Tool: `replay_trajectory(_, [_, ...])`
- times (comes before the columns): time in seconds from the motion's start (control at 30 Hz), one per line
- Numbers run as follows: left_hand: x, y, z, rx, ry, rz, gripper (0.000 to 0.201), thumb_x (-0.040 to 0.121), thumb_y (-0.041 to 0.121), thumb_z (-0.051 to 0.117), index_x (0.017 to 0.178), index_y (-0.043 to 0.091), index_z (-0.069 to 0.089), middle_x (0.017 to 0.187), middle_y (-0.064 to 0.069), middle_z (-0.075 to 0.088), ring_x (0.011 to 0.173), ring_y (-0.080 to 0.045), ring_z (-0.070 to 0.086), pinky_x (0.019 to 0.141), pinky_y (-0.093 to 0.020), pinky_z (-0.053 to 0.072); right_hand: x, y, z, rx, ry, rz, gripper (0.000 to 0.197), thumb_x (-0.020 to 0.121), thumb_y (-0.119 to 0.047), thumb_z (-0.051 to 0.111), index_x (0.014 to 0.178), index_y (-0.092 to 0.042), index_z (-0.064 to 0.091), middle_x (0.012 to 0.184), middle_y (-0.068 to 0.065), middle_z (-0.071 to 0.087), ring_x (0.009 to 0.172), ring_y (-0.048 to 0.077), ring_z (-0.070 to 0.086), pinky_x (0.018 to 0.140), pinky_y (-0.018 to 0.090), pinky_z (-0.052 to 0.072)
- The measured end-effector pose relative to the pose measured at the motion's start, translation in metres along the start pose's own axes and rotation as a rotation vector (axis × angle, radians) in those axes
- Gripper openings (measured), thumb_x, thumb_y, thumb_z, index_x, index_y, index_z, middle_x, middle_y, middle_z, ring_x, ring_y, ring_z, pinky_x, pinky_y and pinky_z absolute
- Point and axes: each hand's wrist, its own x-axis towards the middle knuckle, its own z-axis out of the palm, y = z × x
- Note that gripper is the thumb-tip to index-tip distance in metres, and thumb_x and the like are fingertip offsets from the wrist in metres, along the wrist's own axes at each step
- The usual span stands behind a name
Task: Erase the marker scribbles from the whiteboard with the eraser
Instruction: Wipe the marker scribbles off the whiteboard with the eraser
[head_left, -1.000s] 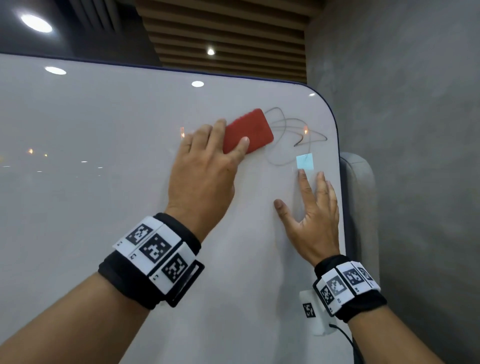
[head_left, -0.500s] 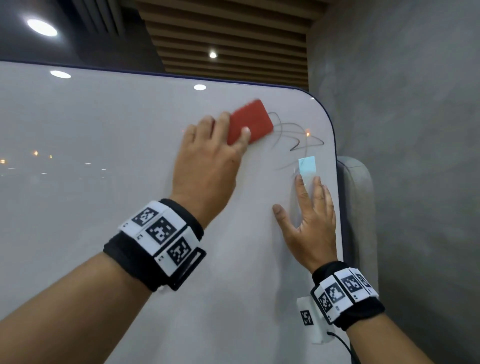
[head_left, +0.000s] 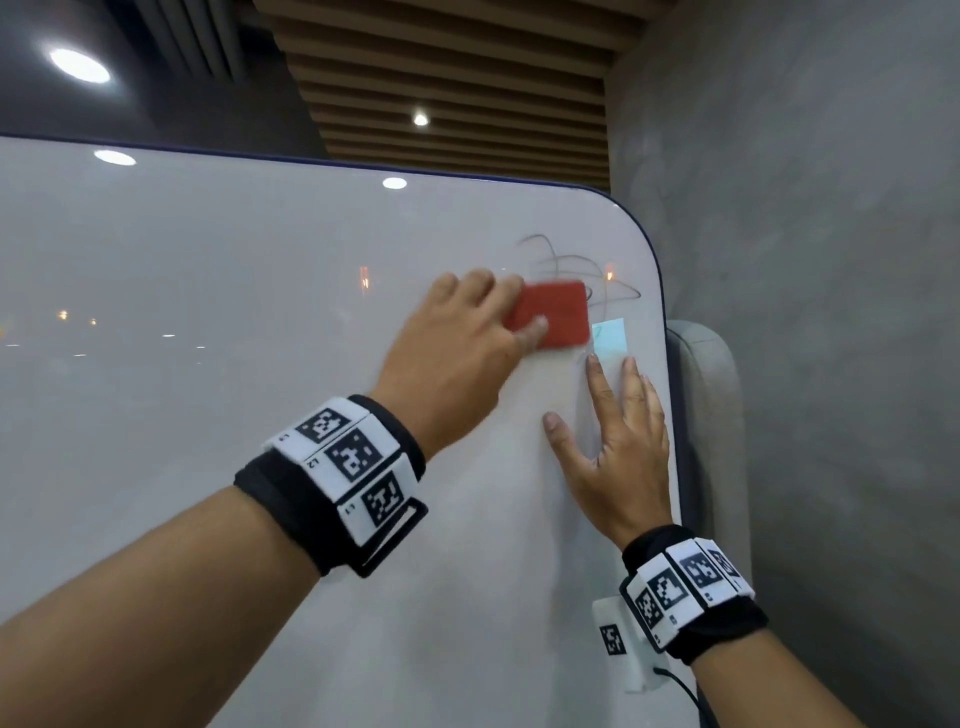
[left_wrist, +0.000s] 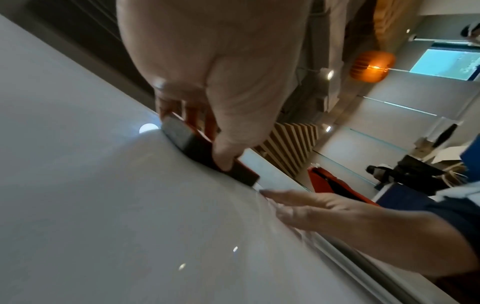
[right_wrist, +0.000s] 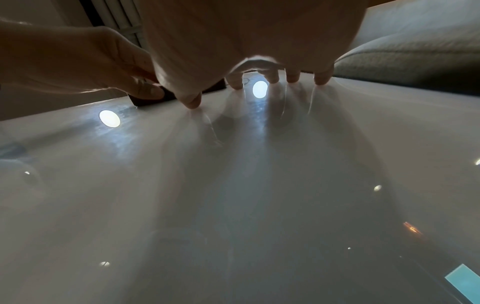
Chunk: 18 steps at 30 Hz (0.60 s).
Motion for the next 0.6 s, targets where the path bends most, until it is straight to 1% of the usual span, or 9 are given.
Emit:
replay_trajectory(0.03, [-0.001, 0.001, 0.002, -0.004, -0.011, 0.061, 0.054, 0.085, 0.012, 0.051, 0.137, 0.022, 0.058, 0.136, -0.016, 0.051, 0.119, -0.037, 0.048, 0.097, -0.048, 0.041, 0.000, 0.000, 0.000, 0.003, -0.004, -0.001, 0.077, 0.085, -0.077, 0.029, 0.154, -0.048, 0.010, 0.167, 0.001, 0.006, 0.153, 0.018, 0.000, 0.122, 0.045, 0.007])
replay_trajectory(0.07, [0.001, -0.001, 0.001, -0.006, -0.011, 0.059, 0.054, 0.085, 0.012, 0.052, 0.138, 0.023, 0.057, 0.137, -0.015, 0.051, 0.120, -0.036, 0.048, 0.097, -0.048, 0.041, 0.000, 0.000, 0.000, 0.006, -0.002, -0.006, 0.077, 0.085, -0.077, 0.029, 0.154, -0.048, 0.010, 0.167, 0.002, 0.006, 0.153, 0.018, 0.001, 0.122, 0.045, 0.008])
replay_trajectory(0.2, [0.018, -0.012, -0.009, 0.041, 0.039, -0.269, 0.057, 0.090, 0.016, 0.056, 0.146, 0.023, 0.046, 0.143, -0.017, 0.043, 0.128, -0.037, 0.041, 0.104, -0.050, 0.037, 0.000, 0.002, -0.001, 0.005, 0.001, -0.029, 0.077, 0.086, -0.076, 0.031, 0.155, -0.047, 0.013, 0.167, 0.004, 0.009, 0.153, 0.022, 0.004, 0.122, 0.048, 0.012])
replay_trajectory(0.27, [0.023, -0.010, -0.010, 0.036, 0.033, -0.332, 0.059, 0.091, 0.019, 0.054, 0.148, 0.024, 0.042, 0.146, -0.017, 0.039, 0.131, -0.038, 0.038, 0.106, -0.050, 0.034, 0.000, 0.003, -0.001, 0.011, -0.003, -0.036, 0.077, 0.086, -0.075, 0.032, 0.155, -0.047, 0.013, 0.167, 0.004, 0.009, 0.153, 0.022, 0.005, 0.122, 0.048, 0.014])
replay_trajectory(0.3, [0.022, -0.007, -0.010, 0.022, 0.025, -0.309, 0.058, 0.091, 0.019, 0.051, 0.148, 0.024, 0.042, 0.146, -0.017, 0.039, 0.131, -0.038, 0.038, 0.107, -0.050, 0.034, 0.000, 0.003, -0.002, 0.019, -0.001, -0.038, 0.077, 0.086, -0.075, 0.033, 0.155, -0.046, 0.015, 0.167, 0.004, 0.011, 0.153, 0.022, 0.006, 0.123, 0.049, 0.015])
replay_trajectory(0.37, [0.017, 0.000, -0.008, -0.028, -0.004, -0.169, 0.058, 0.088, 0.017, 0.042, 0.145, 0.025, 0.048, 0.144, -0.015, 0.042, 0.129, -0.036, 0.039, 0.106, -0.049, 0.034, 0.001, 0.002, -0.004, 0.054, 0.021, -0.029, 0.079, 0.085, -0.073, 0.040, 0.155, -0.041, 0.024, 0.165, 0.006, 0.017, 0.152, 0.023, 0.012, 0.121, 0.050, 0.020])
replay_trajectory(0.43, [0.010, 0.005, -0.007, -0.084, -0.050, -0.026, 0.060, 0.084, 0.015, 0.037, 0.139, 0.029, 0.055, 0.142, -0.010, 0.045, 0.128, -0.034, 0.040, 0.104, -0.046, 0.034, 0.006, -0.002, -0.009, 0.134, 0.098, -0.003, 0.082, 0.083, -0.066, 0.056, 0.152, -0.030, 0.033, 0.162, 0.008, 0.026, 0.149, 0.022, 0.020, 0.119, 0.051, 0.025])
replay_trajectory(0.5, [0.007, 0.003, -0.006, -0.151, -0.088, 0.038, 0.056, 0.087, 0.011, 0.045, 0.137, 0.033, 0.057, 0.142, -0.005, 0.046, 0.129, -0.030, 0.039, 0.103, -0.042, 0.032, 0.012, -0.012, -0.018, 0.250, 0.179, -0.024, 0.080, 0.081, -0.048, 0.075, 0.146, -0.022, 0.037, 0.160, 0.005, 0.028, 0.148, 0.019, 0.024, 0.119, 0.048, 0.029])
replay_trajectory(0.6, [0.006, -0.001, -0.006, -0.250, -0.128, 0.081, 0.052, 0.089, 0.011, 0.057, 0.135, 0.035, 0.059, 0.141, 0.000, 0.050, 0.129, -0.026, 0.042, 0.104, -0.039, 0.034, 0.024, -0.030, -0.027, 0.286, 0.159, -0.209, 0.060, 0.080, -0.029, 0.081, 0.128, -0.022, 0.045, 0.157, 0.004, 0.033, 0.147, 0.019, 0.027, 0.117, 0.043, 0.031])
